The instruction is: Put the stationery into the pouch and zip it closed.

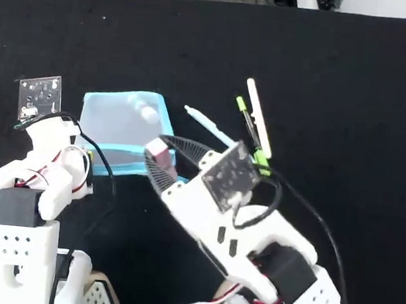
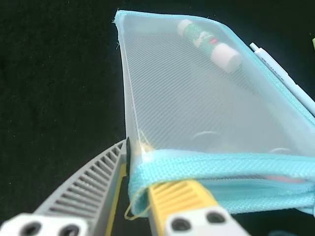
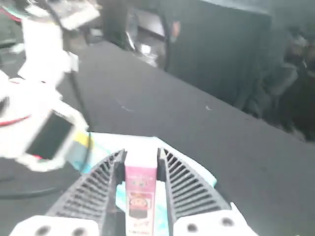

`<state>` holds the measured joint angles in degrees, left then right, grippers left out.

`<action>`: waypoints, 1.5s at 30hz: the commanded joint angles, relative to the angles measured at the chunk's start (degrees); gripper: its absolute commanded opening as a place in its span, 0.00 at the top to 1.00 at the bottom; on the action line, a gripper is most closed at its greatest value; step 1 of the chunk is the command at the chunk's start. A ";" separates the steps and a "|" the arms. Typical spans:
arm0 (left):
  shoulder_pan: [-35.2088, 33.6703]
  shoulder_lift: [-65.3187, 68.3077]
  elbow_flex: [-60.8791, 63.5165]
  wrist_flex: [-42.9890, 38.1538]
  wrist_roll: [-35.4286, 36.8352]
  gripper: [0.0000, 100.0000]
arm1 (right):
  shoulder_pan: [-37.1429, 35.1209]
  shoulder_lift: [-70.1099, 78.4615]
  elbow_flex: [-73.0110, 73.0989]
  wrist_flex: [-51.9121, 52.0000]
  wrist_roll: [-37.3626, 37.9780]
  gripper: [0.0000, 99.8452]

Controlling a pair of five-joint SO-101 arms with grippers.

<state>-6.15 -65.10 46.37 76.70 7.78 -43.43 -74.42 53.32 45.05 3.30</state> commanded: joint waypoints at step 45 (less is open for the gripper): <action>0.48 -0.09 -3.47 -1.32 0.70 0.97 | -11.52 -0.75 43.74 -78.33 0.88 0.99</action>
<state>-6.15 -65.10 46.37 76.44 8.13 -53.54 -74.42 97.19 -33.71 3.91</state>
